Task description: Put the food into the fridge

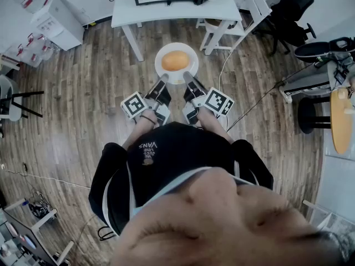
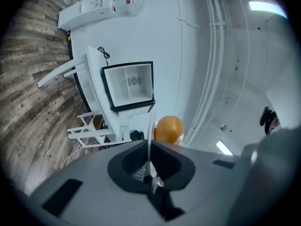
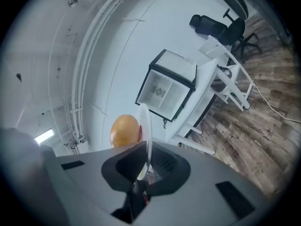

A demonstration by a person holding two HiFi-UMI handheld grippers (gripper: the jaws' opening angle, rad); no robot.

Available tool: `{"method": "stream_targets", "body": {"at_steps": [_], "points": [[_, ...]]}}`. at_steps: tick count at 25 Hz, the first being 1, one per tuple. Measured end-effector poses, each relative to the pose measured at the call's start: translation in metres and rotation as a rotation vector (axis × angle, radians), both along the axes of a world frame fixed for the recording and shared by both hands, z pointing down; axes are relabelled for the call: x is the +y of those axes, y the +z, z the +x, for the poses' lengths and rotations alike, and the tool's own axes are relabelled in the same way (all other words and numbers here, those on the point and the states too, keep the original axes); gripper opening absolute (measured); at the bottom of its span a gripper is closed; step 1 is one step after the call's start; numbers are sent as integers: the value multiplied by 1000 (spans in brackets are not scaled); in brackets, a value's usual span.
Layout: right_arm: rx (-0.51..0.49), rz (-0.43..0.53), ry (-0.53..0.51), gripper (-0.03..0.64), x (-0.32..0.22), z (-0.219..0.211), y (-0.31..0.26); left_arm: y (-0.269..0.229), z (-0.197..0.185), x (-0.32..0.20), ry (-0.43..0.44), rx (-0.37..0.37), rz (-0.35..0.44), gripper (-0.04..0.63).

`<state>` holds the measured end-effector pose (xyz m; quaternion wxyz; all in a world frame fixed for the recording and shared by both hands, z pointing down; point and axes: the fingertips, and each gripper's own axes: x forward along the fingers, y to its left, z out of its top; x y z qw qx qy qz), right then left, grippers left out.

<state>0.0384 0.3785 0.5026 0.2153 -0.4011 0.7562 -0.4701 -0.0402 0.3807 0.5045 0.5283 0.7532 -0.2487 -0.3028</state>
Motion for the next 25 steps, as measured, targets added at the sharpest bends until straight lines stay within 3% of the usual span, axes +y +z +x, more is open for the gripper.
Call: {"method": "stream_targets", "body": {"at_steps": [13,25], "points": [[-11,-2,15,23,-12,-12,8,11,-13,-12,13,10,-22,25],[-11,5,56,23,-35,-48,9,11,-48,-39,62,11,-30,25]]}}
